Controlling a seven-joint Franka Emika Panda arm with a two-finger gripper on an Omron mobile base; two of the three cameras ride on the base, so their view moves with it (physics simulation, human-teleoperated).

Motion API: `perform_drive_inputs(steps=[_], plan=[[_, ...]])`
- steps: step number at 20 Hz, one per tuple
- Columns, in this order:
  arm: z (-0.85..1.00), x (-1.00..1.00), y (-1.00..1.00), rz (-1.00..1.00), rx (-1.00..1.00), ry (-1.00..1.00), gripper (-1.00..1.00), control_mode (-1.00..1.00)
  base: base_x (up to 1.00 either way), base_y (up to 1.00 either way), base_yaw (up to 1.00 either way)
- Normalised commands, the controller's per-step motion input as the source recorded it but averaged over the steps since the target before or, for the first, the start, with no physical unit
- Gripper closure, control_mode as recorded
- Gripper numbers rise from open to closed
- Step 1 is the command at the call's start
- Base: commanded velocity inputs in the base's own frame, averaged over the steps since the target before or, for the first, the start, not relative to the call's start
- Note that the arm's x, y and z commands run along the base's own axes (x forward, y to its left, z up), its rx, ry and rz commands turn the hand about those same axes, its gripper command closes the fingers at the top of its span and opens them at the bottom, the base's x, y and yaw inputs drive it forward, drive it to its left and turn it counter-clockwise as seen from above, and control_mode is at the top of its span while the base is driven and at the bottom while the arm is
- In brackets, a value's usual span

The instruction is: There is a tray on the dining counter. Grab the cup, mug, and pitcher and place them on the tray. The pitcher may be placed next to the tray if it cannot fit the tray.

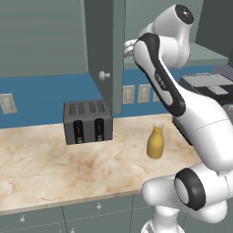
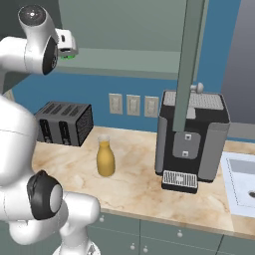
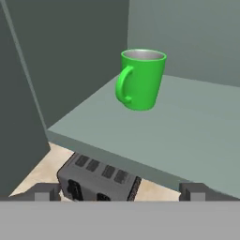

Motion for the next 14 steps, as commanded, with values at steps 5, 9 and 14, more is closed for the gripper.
perform_drive_inputs(steps=[5, 9, 14], plan=[[0.00, 0.26, 0.05, 0.00, 0.00, 0.00, -1.00, -1.00, 0.00, 0.00, 0.00], [-0.02, 0.30, 0.02, 0.00, 0.00, 0.00, -1.00, -1.00, 0.00, 0.00, 0.00], [-0.08, 0.31, 0.10, 0.00, 0.00, 0.00, -1.00, -1.00, 0.00, 0.00, 0.00]])
